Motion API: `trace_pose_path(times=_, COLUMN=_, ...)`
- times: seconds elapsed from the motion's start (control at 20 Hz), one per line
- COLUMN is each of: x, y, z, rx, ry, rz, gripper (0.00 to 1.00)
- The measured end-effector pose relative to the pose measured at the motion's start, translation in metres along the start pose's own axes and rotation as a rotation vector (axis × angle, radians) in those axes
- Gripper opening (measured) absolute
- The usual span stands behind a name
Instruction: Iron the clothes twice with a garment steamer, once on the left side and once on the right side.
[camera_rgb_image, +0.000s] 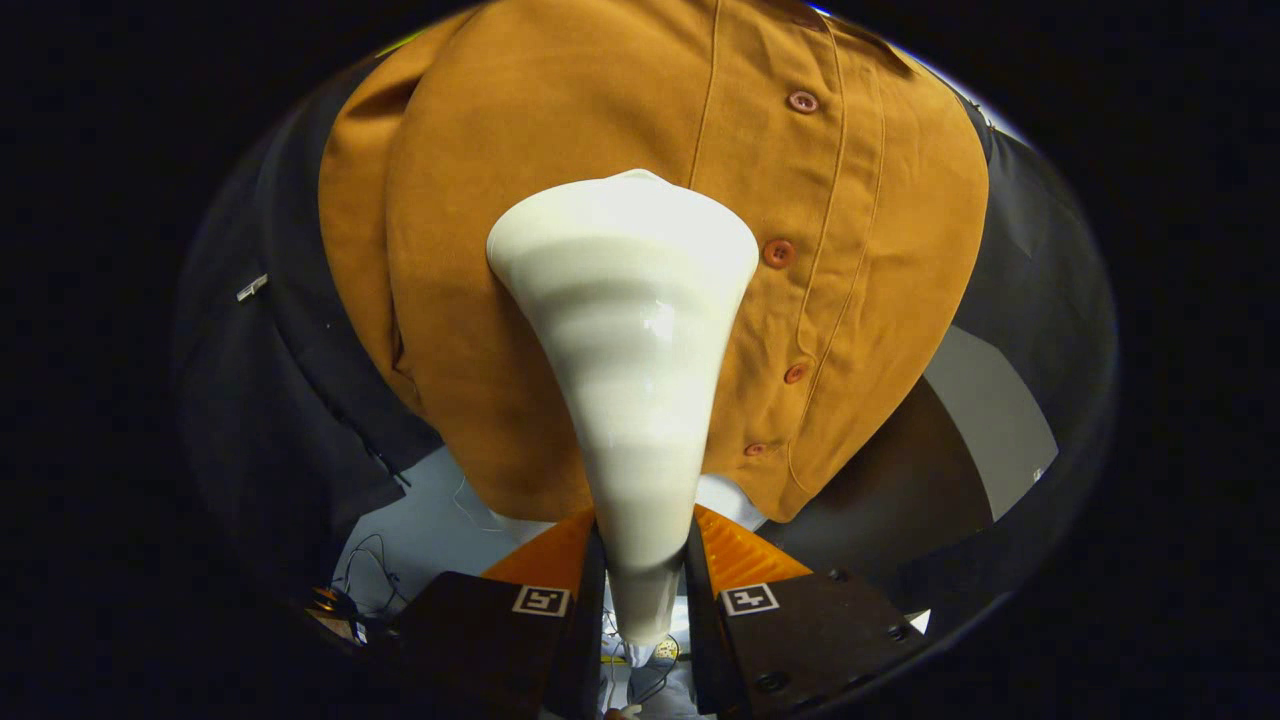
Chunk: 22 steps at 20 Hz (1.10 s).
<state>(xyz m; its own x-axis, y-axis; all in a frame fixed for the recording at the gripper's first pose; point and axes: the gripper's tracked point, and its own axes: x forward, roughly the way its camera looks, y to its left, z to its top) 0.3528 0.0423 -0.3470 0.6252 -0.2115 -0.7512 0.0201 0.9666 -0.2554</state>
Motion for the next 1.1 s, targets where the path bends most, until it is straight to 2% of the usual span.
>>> trace_pose_path(times=0.65, x=0.013, y=0.003, z=-0.064, rx=-0.027, ry=0.129, rz=0.027, gripper=0.4)
trace_pose_path(times=1.1, x=-0.029, y=-0.034, z=-0.046, rx=0.028, ry=0.052, rz=-0.004, gripper=0.4)
